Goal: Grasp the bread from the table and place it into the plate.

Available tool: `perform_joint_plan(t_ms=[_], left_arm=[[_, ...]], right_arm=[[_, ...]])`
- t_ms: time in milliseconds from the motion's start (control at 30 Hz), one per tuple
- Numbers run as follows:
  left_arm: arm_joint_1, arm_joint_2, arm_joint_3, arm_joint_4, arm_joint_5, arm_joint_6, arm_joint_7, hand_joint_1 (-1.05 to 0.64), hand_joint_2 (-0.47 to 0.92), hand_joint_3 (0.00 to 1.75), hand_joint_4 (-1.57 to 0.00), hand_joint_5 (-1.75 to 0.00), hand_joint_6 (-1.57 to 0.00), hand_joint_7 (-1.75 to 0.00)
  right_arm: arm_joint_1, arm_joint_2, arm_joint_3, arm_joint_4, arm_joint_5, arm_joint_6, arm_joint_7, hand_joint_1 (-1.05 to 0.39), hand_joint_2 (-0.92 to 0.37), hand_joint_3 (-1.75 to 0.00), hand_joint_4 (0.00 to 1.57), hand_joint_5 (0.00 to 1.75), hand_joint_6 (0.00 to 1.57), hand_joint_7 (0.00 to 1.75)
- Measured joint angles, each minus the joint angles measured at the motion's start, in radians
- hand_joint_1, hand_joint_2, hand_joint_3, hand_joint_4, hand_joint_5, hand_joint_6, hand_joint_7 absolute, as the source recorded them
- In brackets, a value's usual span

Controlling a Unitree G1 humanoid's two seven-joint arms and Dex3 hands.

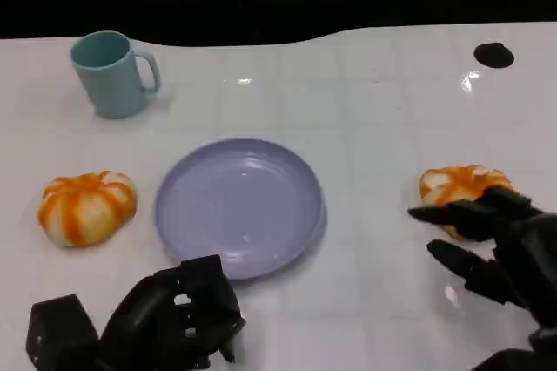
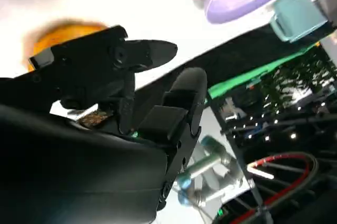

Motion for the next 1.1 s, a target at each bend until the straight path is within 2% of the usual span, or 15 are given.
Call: perform_joint_plan(t_ms=[133,267,467,600,833,1100], left_arm=[[0.0,0.0,0.0,0.0,0.0,0.0,0.0,-0.53,0.71,0.53,-0.8,-1.75,-0.78,-1.39],[0.0,0.0,0.0,0.0,0.001,0.0,0.0,-0.53,0.72,0.54,-0.8,-1.75,-0.78,-1.4],[0.0,-0.003,0.0,0.001,0.0,0.0,0.0,-0.52,0.71,0.53,-0.8,-1.75,-0.78,-1.4],[0.0,-0.003,0.0,0.001,0.0,0.0,0.0,-0.51,0.72,0.54,-0.81,-1.75,-0.77,-1.4],[0.0,-0.003,0.0,0.001,0.001,0.0,0.0,-0.54,0.71,0.55,-0.81,-1.75,-0.77,-1.41],[0.002,-0.003,0.0,0.0,0.004,-0.01,0.0,-0.55,0.71,0.55,-0.81,-1.75,-0.77,-1.41]], right_arm=[[0.0,-0.015,-0.009,-0.062,-0.029,0.069,0.0,-0.44,-0.92,-0.07,0.24,0.64,0.6,0.04],[0.004,-0.025,-0.013,-0.135,-0.039,0.169,0.05,-0.49,-0.92,-0.05,0.15,0.58,0.49,0.0],[0.033,-0.054,-0.014,-0.247,-0.055,0.311,0.181,-0.55,-0.92,-0.04,0.01,0.48,0.35,0.0],[0.045,-0.062,-0.011,-0.3,-0.059,0.392,0.272,-0.56,-0.91,-0.02,0.0,0.38,0.28,0.0],[0.001,-0.073,0.013,-0.318,-0.106,0.526,0.404,-0.6,-0.9,0.0,0.0,0.34,0.27,0.0],[-0.095,-0.085,0.066,-0.27,-0.14,0.622,0.526,-0.57,-0.86,0.0,0.03,0.38,0.32,0.02]])
